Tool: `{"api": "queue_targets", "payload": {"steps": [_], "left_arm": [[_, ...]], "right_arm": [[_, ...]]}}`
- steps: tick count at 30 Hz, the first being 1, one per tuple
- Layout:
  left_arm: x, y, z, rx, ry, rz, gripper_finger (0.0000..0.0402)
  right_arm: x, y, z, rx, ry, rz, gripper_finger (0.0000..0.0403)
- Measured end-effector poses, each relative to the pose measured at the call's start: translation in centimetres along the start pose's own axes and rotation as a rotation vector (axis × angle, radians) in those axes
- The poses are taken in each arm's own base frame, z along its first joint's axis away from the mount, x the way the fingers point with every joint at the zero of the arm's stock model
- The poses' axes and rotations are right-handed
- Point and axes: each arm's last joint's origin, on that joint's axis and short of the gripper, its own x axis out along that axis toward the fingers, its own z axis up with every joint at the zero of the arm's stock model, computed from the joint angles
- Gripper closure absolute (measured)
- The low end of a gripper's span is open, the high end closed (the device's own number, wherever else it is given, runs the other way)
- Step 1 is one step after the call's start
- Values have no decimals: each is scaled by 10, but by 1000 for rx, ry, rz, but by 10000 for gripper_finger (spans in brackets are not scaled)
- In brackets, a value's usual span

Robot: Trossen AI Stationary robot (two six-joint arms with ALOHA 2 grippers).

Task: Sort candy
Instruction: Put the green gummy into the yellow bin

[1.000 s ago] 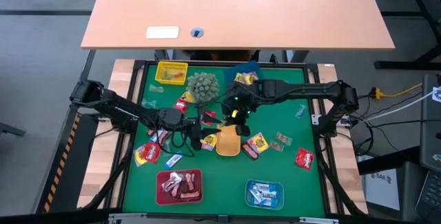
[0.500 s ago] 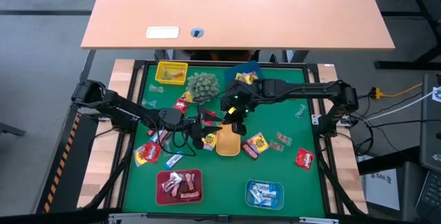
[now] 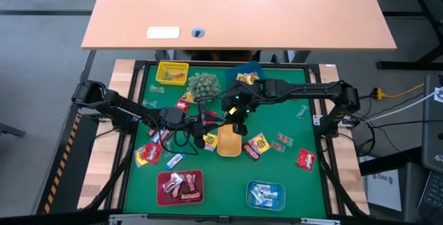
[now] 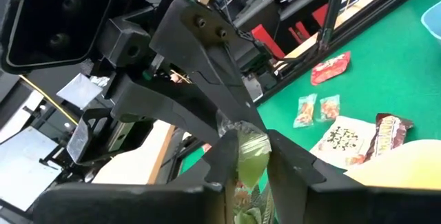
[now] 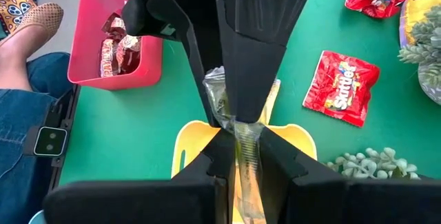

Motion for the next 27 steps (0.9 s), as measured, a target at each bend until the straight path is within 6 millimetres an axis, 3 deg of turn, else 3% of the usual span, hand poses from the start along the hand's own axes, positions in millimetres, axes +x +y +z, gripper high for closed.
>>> {"api": "queue_targets", "payload": {"steps": [8,19,24,27], "left_arm": [[0,0,0,0,1,-1,362],[0,0,-1,0,6,-1,362],[0,0,-1,-1,9,6,362],[0,0,-2,2,28,15,363]], "right_arm": [[0,0,0,-2,0,1,353],[0,-2,0,-2,0,-64,240],[-5,-6,-1,14,13,-79,225],[-20,-6,3,19,50,-91,227]]}}
